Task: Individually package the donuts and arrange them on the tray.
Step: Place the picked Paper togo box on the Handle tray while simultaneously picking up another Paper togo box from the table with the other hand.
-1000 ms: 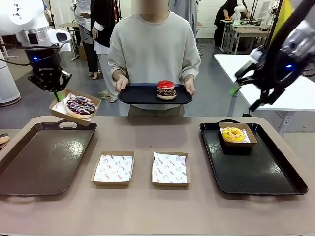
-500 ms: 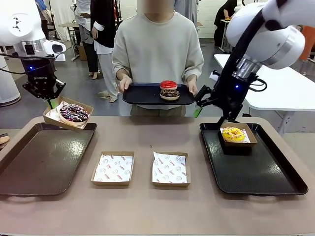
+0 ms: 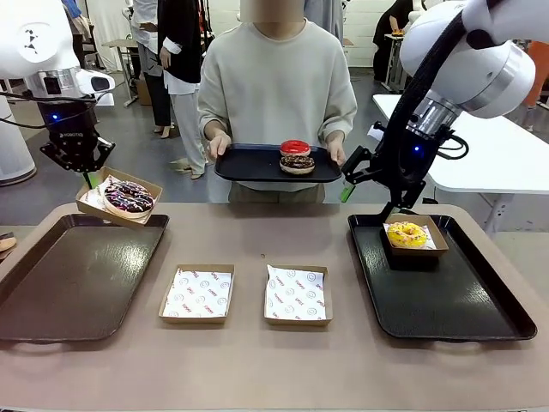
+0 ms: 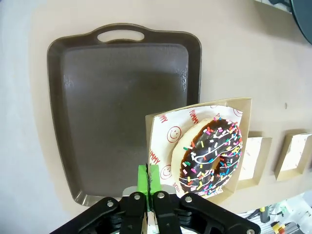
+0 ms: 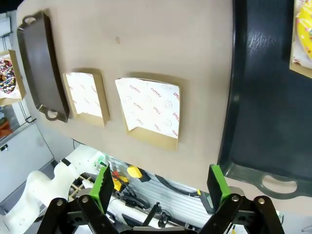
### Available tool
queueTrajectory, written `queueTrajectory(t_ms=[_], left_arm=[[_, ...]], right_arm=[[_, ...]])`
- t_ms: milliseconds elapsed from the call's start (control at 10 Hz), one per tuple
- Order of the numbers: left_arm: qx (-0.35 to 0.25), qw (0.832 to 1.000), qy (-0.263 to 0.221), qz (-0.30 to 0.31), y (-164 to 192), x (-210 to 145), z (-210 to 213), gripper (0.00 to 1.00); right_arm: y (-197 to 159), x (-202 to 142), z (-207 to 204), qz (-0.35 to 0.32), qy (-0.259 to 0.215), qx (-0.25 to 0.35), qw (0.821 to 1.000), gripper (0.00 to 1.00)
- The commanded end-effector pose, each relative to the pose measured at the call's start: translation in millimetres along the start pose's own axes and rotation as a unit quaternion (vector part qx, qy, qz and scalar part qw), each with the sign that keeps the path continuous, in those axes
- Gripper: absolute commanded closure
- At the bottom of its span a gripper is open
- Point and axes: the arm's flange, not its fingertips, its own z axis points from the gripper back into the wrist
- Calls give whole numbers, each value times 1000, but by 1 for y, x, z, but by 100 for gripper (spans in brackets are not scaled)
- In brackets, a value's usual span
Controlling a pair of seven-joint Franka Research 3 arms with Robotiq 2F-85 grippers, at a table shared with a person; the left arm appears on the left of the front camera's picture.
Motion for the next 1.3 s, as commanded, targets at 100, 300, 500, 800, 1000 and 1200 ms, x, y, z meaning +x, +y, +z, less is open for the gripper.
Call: queueTrajectory(t_ms=[100, 300, 500, 800, 1000, 1200], left_arm=[[0, 1000, -3, 2, 0, -5, 1, 99], [0, 1000, -3, 2, 0, -5, 1, 99], [0, 1000, 0, 0, 0, 0, 0, 99], [-55, 998, 15, -3, 25, -8, -17, 99], [-73, 997, 10, -13, 42, -21, -28, 99], [-71, 997, -12, -24, 62, -24, -43, 99]], right_arm=[[2, 1, -6, 1, -5, -10, 1000, 0], [2, 1, -6, 1, -5, -10, 1000, 0], [2, 0, -3, 2, 2, -1, 1000, 0], [36, -8, -31, -8, -30, -116, 993, 0], [56, -10, -58, -6, -31, -163, 986, 0], [64, -15, -83, -8, -28, -186, 982, 0]])
